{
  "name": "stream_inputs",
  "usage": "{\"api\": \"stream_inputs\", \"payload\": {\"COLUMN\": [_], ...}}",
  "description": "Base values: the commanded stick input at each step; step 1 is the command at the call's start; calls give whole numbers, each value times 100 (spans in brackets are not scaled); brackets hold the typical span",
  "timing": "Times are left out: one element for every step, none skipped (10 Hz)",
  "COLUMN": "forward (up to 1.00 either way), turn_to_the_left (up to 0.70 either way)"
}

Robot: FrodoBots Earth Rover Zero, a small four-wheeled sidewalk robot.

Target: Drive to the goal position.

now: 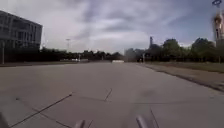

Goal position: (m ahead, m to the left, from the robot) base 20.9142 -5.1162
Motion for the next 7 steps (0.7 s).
{"api": "stream_inputs", "payload": {"forward": [100,100,100,100,100,100,100], "turn_to_the_left": [0,0,0,0,0,0,0]}}
